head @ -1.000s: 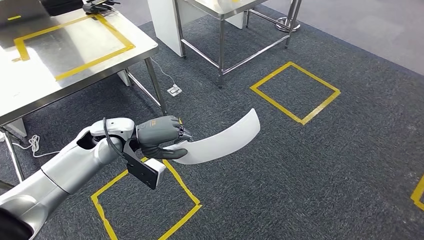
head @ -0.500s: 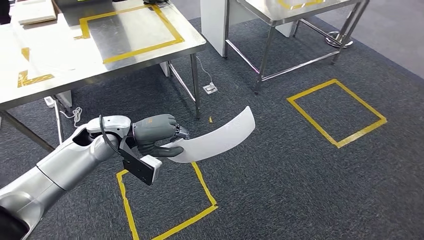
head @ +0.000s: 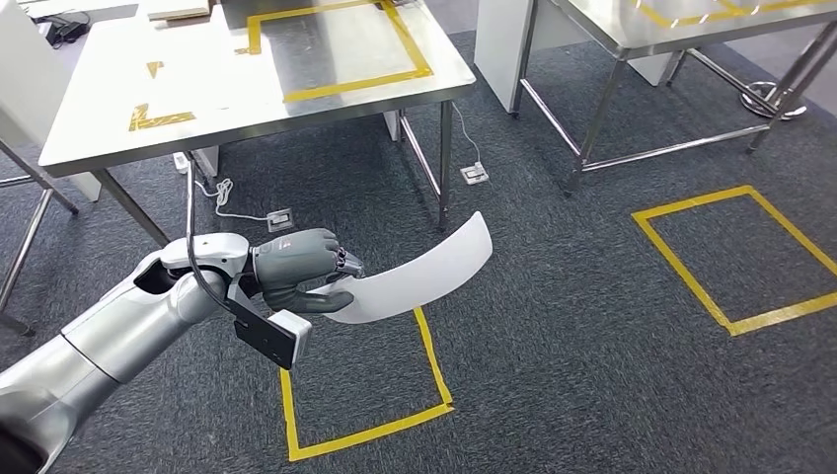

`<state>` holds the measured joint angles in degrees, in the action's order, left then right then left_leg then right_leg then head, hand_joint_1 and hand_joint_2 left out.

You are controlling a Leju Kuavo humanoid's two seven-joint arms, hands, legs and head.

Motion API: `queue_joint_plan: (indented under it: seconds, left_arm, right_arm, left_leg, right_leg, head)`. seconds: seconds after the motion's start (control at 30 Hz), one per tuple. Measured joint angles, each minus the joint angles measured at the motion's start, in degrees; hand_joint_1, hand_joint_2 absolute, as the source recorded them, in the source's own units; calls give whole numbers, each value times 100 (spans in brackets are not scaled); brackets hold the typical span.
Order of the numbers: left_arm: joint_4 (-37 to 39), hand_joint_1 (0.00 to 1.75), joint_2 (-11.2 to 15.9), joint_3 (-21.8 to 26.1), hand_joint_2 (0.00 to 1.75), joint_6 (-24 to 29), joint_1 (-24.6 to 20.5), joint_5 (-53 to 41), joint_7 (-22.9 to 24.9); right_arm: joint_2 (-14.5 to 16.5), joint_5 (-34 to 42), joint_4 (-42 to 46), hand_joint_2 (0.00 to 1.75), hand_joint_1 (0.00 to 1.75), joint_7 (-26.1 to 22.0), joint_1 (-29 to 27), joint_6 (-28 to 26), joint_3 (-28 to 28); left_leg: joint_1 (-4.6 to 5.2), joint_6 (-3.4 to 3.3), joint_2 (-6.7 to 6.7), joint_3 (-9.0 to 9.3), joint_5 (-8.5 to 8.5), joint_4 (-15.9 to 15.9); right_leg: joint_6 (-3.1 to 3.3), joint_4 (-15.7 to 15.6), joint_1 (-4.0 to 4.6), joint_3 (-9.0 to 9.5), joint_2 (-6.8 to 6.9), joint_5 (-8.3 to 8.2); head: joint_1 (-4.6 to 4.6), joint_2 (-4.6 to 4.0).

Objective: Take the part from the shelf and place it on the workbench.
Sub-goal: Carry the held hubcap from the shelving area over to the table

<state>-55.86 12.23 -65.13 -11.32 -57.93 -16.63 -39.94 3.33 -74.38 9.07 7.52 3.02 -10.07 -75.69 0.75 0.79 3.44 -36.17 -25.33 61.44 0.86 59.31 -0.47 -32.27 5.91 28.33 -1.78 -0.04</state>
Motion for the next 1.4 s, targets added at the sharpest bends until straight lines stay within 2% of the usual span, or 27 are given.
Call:
queue_joint_plan:
  seconds: [0.03, 0.07, 0.13, 0.2, 0.27, 0.33, 0.37, 0.4, 0.43, 0.5, 0.57, 0.63, 0.67, 0.7, 0.77, 0.83, 0.87, 0.9, 0.93, 0.97, 1.03, 1.13, 1.2, 1.27, 1.33, 1.37, 1.4]
  left_arm:
    - [-3, 175, 2, 0, 175, 6, -9, 0, -1]
    - [-6, 175, 9, 0, 175, 10, -13, 0, -1]
    - [-10, 175, 37, 1, 175, 18, -10, -1, 0]
    - [-10, 175, 52, 2, 175, 35, -24, -4, 1]
    - [-6, 175, 26, -2, 175, 81, -29, -20, 0]
    - [5, 175, 6, -4, 175, 118, -9, -32, -2]
    - [15, 175, 15, -4, 175, 99, -2, -29, -2]
    - [27, 175, 28, -4, 175, 56, -1, -24, 0]
    - [40, 175, 43, -4, 175, -1, -3, -15, 1]
    - [62, 175, 66, -8, 175, -86, -8, 18, 2]
    - [75, 175, 84, -31, 175, -94, -6, 61, 1]
    - [86, 175, 119, -73, 175, -54, 3, 95, -1]
    - [92, 175, 141, -92, 175, -29, 5, 109, -2]
    - [98, 175, 156, -110, 175, -4, 1, 116, -1]
    - [107, 175, 158, -139, 175, 40, -7, 123, -1]
    - [121, 175, 139, -173, 175, 81, 12, 123, 1]
    - [132, 175, 128, -191, 175, 93, 28, 122, 0]
    - [146, 175, 121, -205, 175, 98, 42, 122, 1]
    - [163, 175, 119, -214, 175, 98, 49, 122, 1]
    - [179, 175, 123, -218, 175, 96, 45, 122, 1]
    - [207, 175, 144, -216, 175, 74, 7, 135, 2]
    - [222, 175, 204, -210, 175, -64, -37, 186, 1]
    - [224, 175, 263, -196, 175, -186, -69, 227, -2]
    - [237, 175, 314, -180, 175, -234, -160, 226, 3]
    - [262, 175, 338, -179, 175, -222, -225, 185, 2]
    - [272, 175, 339, -182, 175, -218, -227, 172, 0]
    - [282, 175, 340, -185, 175, -216, -223, 163, -2]
  right_arm:
    - [2, 0, -4, 0, 0, -1, 2, -5, 0]
    - [4, 0, -6, 0, 0, -1, 5, -9, 0]
    - [5, 0, -8, 0, 0, 1, 24, -14, 0]
    - [6, 1, -10, 0, 0, -3, 31, -17, 0]
    - [6, 14, -13, 0, 0, -11, 14, -37, 0]
    - [8, 38, -14, 0, 0, -14, -5, -61, 0]
    - [11, 45, -15, 0, 0, -12, -10, -64, 0]
    - [14, 44, -17, 0, 0, -8, -12, -57, 0]
    - [17, 34, -19, 0, 0, -4, -13, -49, 0]
    - [20, 9, -25, 0, 0, -15, -12, -27, 0]
    - [23, -8, -33, 0, 0, -64, -9, -2, 0]
    - [27, -15, -37, 0, 0, -90, 2, 28, 0]
    - [25, -16, -37, 0, 0, -83, 11, 40, 0]
    - [24, -16, -37, 0, 0, -74, 16, 45, 0]
    - [19, -18, -37, 0, 0, -67, 10, 39, 0]
    - [20, -20, -37, 0, 0, -64, -8, 13, 0]
    - [20, -20, -37, 0, 0, -64, -10, -8, 0]
    - [21, -20, -37, 0, 0, -70, -5, -29, 0]
    - [22, -20, -37, 0, 0, -76, 2, -46, 0]
    - [23, -20, -37, 0, 0, -82, 9, -56, 0]
    - [22, -21, -37, 0, 0, -86, 17, -42, 0]
    - [20, -54, -39, 0, 0, -76, 20, -8, 0]
    - [14, -88, -42, 0, 0, -30, 22, 3, 0]
    - [2, -113, -42, 0, 0, 12, 19, 8, 0]
    - [-7, -121, -42, 0, 0, 19, 0, 1, 0]
    - [-9, -122, -43, 0, 0, 19, -8, -3, 0]
    - [-10, -122, -44, 0, 0, 19, -12, -5, 0]
  left_leg:
    - [29, -50, 74, 96, 27, -185]
    - [49, -86, 66, 114, 13, -239]
    - [31, -143, -98, 115, 48, -273]
    - [-16, -203, -237, 137, 91, -331]
    - [-50, -237, -378, 131, 118, -353]
    - [-62, -238, -541, 111, 127, -340]
    - [-69, -229, -623, 106, 127, -327]
    - [-79, -214, -703, 104, 124, -307]
    - [-91, -191, -780, 100, 115, -280]
    - [-104, -117, -924, 57, 97, -216]
    - [-106, -19, -1072, -16, 122, -194]
    - [-119, 70, -1197, -67, 172, -222]
    - [-114, 99, -1132, -94, 160, -202]
    - [-106, 118, -977, -158, 87, -87]
    - [-89, 140, -572, -420, -221, 474]
    - [-96, 155, -411, -757, -529, 1213]
    - [-98, 157, -391, -832, -567, 1403]
    - [-99, 153, -383, -802, -511, 1392]
    - [-99, 141, -378, -656, -369, 1158]
    - [-98, 119, -371, -429, -188, 769]
    - [-78, 59, -345, -28, -15, 78]
    - [-45, -71, -347, 113, -114, -243]
    - [-57, -178, -360, 234, -164, -308]
    - [-63, -247, -368, 364, -197, -329]
    - [-57, -262, -399, 429, -251, -324]
    - [-54, -250, -422, 470, -284, -323]
    - [-54, -235, -446, 525, -326, -322]
  right_leg:
    - [-21, 2, 16, 12, 67, 14]
    - [-45, -1, 28, 22, 138, 24]
    - [-98, -3, 25, 53, 233, 51]
    - [-167, 204, 1, -13, -19, 208]
    - [-224, 851, -26, -318, -423, 546]
    - [-256, 1511, -38, -670, -564, 762]
    - [-265, 1584, -45, -732, -578, 709]
    - [-274, 1425, -59, -683, -593, 545]
    - [-286, 1076, -82, -537, -639, 313]
    - [-310, 360, -141, -217, -925, 22]
    - [-278, 101, -157, -110, -1097, -3]
    - [-192, 84, -147, -110, -961, -23]
    - [-149, 71, -149, -101, -886, -36]
    - [-102, 56, -152, -93, -807, -47]
    - [-34, 41, -130, -85, -647, -49]
    - [-2, 41, -101, -86, -486, -38]
    - [3, 42, -92, -85, -421, -34]
    - [4, 42, -86, -82, -367, -29]
    - [0, 43, -83, -75, -330, -25]
    - [-10, 44, -80, -64, -296, -18]
    - [-49, 47, -63, -60, -241, -4]
    - [-175, 103, -54, -56, -202, -51]
    - [-245, 266, -79, -94, -280, -80]
    - [-273, 693, -98, -357, -447, 113]
    - [-292, 1384, -97, -822, -558, 357]
    - [-293, 1612, -96, -1022, -576, 385]
    - [-290, 1647, -99, -1133, -583, 325]
  head:
    - [4, 0]
    - [9, 0]
    - [13, 0]
    - [19, 0]
    - [38, 0]
    - [52, 0]
    - [55, 0]
    - [56, 0]
    - [57, 0]
    - [60, 0]
    - [65, 0]
    - [69, 0]
    - [61, 0]
    - [42, 0]
    - [3, 0]
    - [-7, 0]
    - [-8, 0]
    - [-8, 0]
    - [-8, 0]
    - [-8, 0]
    - [-5, 0]
    - [-1, 0]
    - [3, 0]
    - [16, 0]
    - [34, 0]
    - [43, -1]
    - [47, -1]
